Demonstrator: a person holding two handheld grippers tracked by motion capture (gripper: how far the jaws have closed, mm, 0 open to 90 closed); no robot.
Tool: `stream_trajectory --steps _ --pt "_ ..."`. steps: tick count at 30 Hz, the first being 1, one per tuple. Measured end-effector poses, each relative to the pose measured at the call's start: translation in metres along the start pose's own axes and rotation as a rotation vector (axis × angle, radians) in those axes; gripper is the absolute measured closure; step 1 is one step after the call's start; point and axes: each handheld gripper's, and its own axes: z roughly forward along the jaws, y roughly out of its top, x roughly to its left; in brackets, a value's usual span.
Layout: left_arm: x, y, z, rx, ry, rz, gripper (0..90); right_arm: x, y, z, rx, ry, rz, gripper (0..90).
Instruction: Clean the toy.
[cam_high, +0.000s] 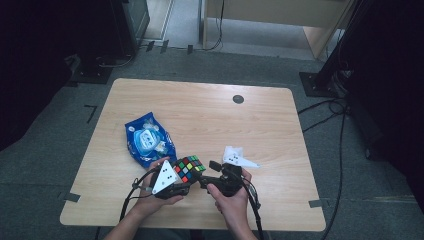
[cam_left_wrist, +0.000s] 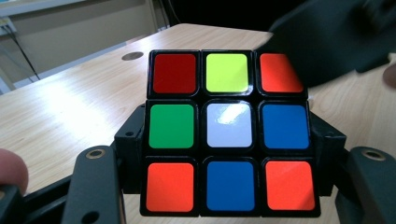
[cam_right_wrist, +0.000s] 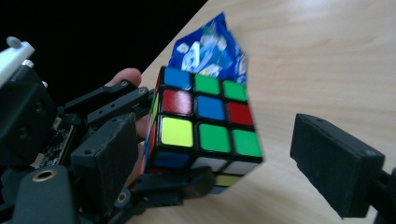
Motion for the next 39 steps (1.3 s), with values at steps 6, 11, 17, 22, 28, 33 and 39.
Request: stream_trajectory --steps 6,11,17,22,28,33,39 --pt "-0.014 0.002 0.003 -0.005 -0.006 0.059 34.0 -0.007 -0.006 0.007 0.018 0.065 0.097 28.7" --pt "-0.013 0.001 0.005 -0.002 -0.039 0.043 33.9 -0.009 -0.008 0.005 0.046 0.081 0.147 34.2" --pt "-0.008 -0.002 0.004 0.001 -0.083 0.059 33.3 -0.013 -0.002 0.0 0.044 0.033 0.115 34.2" --pt "-0.002 -0.009 0.004 0.063 -0.063 0.14 30.3 -0.02 0.016 -0.019 0.013 0.036 0.093 34.2" --pt "-0.002 -0.007 0.004 0.061 -0.049 0.143 29.4 -0.017 0.018 -0.016 0.115 0.069 0.052 34.2" --pt "-0.008 -0.007 0.005 0.068 -0.027 0.169 23.7 -0.016 0.016 -0.011 0.151 0.074 0.054 34.1" --pt "-0.015 0.0 0.004 0.022 -0.036 0.171 20.1 -0.014 0.01 -0.002 0.198 0.067 0.042 34.1"
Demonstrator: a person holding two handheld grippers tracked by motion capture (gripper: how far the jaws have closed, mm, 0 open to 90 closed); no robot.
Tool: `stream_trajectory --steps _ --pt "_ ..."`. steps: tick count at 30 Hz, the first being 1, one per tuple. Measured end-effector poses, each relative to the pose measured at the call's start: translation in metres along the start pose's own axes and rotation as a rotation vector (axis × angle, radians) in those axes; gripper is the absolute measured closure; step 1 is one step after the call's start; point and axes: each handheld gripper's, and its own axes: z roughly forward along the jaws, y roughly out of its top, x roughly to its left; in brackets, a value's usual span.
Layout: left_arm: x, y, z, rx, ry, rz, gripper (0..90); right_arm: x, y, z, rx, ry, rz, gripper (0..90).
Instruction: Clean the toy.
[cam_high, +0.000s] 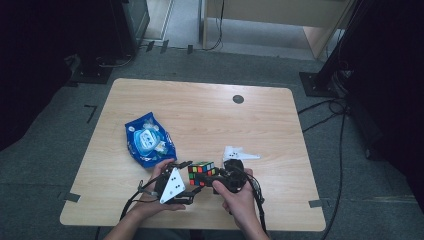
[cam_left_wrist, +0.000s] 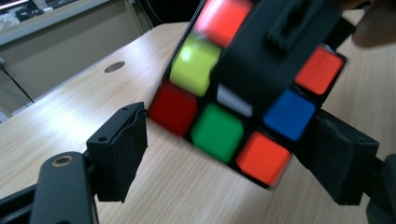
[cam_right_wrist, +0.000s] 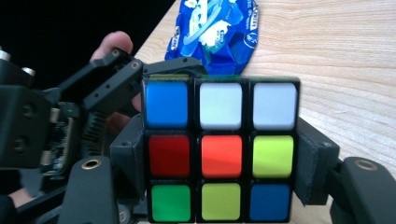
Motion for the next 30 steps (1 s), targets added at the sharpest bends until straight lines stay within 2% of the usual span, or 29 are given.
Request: stream_trajectory --steps 3,7,11,13,16,21,23,25,27,30 --pt "0.0 -0.002 0.001 0.011 -0.008 0.001 20.7 0.001 -0.001 0.003 0.006 -0.007 -0.001 34.1" --pt "-0.006 -0.002 0.003 0.017 0.008 0.035 26.2 0.003 -0.002 0.005 0.028 0.01 -0.007 34.1" --pt "-0.006 -0.002 0.002 0.008 -0.003 0.027 28.8 0.003 -0.001 0.005 0.036 0.034 -0.012 34.0" --pt "-0.006 -0.001 0.002 0.006 0.01 0.018 33.7 0.002 -0.001 0.007 0.049 0.034 -0.016 33.9" --pt "-0.003 -0.003 0.001 0.009 0.022 -0.004 33.8 0.001 -0.001 0.007 0.059 0.041 -0.018 33.9" --pt "0.015 -0.006 -0.004 0.014 0.067 -0.081 33.8 -0.006 0.008 -0.008 0.052 0.077 -0.038 29.5" --pt "0.021 -0.008 -0.007 0.016 0.081 -0.11 33.8 -0.013 0.013 -0.02 0.023 0.044 -0.047 30.6" --pt "0.026 -0.01 -0.008 0.017 0.092 -0.129 33.8 -0.024 0.016 -0.03 -0.018 -0.026 -0.05 30.7" --pt "0.028 -0.011 -0.008 0.018 0.093 -0.142 33.8 -0.033 0.015 -0.031 -0.032 -0.122 -0.088 30.6" --pt "0.028 -0.011 -0.008 0.019 0.091 -0.144 33.7 -0.052 0.006 -0.02 -0.015 -0.344 -0.189 29.5"
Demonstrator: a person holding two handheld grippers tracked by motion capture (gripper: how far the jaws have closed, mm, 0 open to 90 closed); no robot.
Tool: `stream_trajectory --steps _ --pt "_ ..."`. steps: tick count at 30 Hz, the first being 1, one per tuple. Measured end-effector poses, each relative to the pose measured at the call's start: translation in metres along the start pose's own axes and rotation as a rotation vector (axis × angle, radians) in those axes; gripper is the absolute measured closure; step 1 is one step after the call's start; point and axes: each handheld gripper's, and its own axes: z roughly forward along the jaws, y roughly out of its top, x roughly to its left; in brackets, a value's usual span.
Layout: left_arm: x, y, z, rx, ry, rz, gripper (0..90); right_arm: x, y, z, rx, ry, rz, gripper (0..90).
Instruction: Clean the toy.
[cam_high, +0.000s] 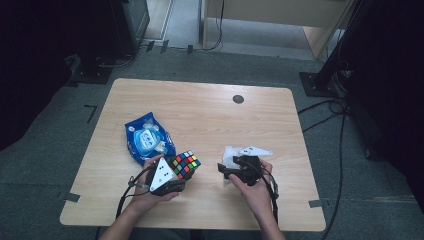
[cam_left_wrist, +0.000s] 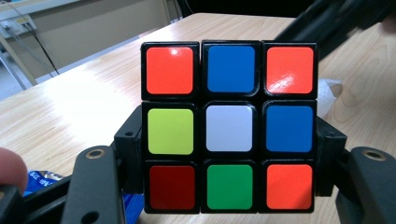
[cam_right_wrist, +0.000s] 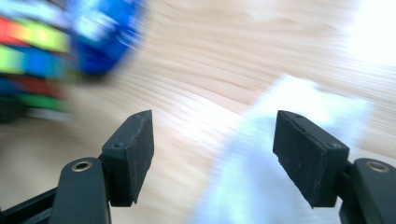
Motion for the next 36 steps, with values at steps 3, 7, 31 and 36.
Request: stream_trajectory --steps 3,7,31,36 --pt "-0.002 0.001 0.0 0.0 -0.01 0.005 33.8 -0.012 -0.013 0.015 0.011 -0.08 -0.022 29.9" --pt "-0.004 0.0 0.002 0.004 -0.022 0.009 33.7 -0.021 -0.023 0.026 0.048 -0.147 -0.092 37.0" --pt "-0.025 0.003 0.008 0.001 -0.106 0.042 33.8 0.044 -0.003 -0.007 -0.226 0.156 -0.076 87.9" --pt "-0.028 0.003 0.009 0.004 -0.114 0.046 33.7 0.053 -0.004 -0.006 -0.241 0.17 -0.021 87.8"
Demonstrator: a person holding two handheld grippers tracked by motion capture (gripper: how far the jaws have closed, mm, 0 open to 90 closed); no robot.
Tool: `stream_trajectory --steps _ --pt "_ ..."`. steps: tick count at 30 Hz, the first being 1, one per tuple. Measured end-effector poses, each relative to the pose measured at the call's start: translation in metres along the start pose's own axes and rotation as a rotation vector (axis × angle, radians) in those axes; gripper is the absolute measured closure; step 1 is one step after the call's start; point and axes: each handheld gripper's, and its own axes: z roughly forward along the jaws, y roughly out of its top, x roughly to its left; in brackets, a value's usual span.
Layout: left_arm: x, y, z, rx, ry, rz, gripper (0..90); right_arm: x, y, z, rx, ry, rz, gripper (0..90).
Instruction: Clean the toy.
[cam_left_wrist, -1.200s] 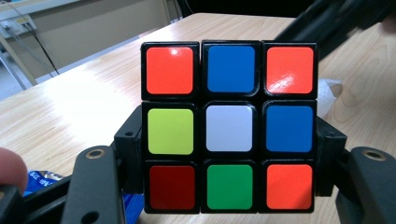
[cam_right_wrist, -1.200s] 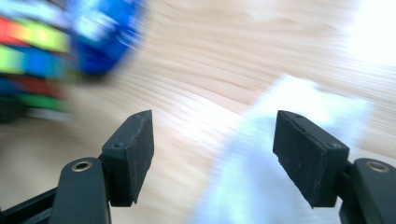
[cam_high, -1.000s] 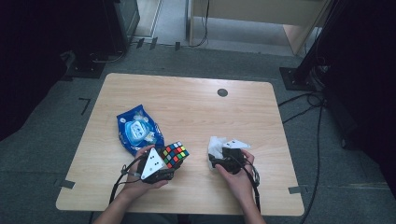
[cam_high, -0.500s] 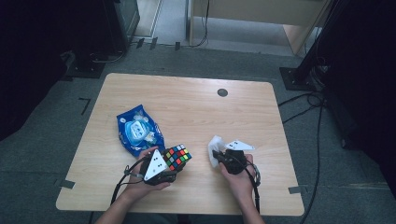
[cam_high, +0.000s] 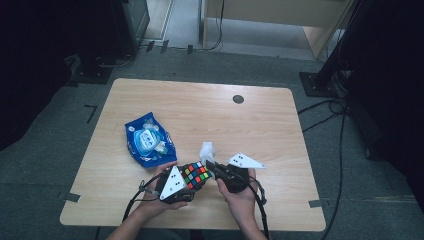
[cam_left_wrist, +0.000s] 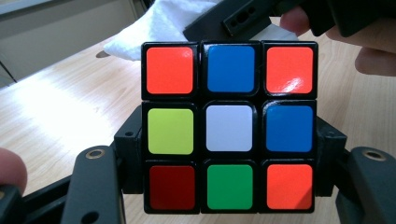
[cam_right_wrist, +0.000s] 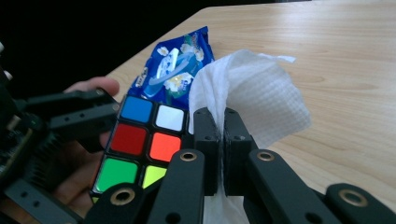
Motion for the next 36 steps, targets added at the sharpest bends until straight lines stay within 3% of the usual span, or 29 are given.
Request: stream_trajectory --steps 4,8,12,17,22,29,31,33,36 --pt "-0.001 0.0 0.0 -0.002 -0.004 -0.001 33.8 0.001 0.001 -0.001 -0.009 0.018 0.043 87.9" --pt "-0.003 -0.001 0.003 0.005 -0.01 0.003 33.8 0.009 0.002 -0.001 -0.02 0.061 0.051 87.9" --pt "-0.002 0.0 0.002 0.004 -0.002 0.005 33.8 0.021 0.006 -0.003 -0.027 0.113 0.032 87.9" --pt "0.009 0.0 -0.004 -0.012 0.019 -0.035 33.8 0.031 0.01 -0.006 -0.032 0.161 -0.004 87.7" --pt "0.018 0.0 -0.011 -0.036 0.036 -0.07 33.8 0.022 0.007 -0.007 -0.03 0.137 0.004 87.3" --pt "0.012 0.002 -0.009 -0.039 0.001 -0.058 33.8 0.001 0.0 -0.003 -0.018 0.057 0.055 87.2" --pt "0.008 0.002 -0.006 -0.028 -0.006 -0.042 33.8 0.0 -0.001 -0.003 -0.026 0.069 0.09 86.8" --pt "0.005 0.003 -0.004 -0.023 -0.01 -0.033 33.8 0.002 0.0 -0.003 -0.043 0.115 0.123 86.5" --pt "0.006 0.003 -0.004 -0.019 -0.003 -0.039 33.8 0.009 0.002 -0.005 -0.058 0.156 0.12 86.5"
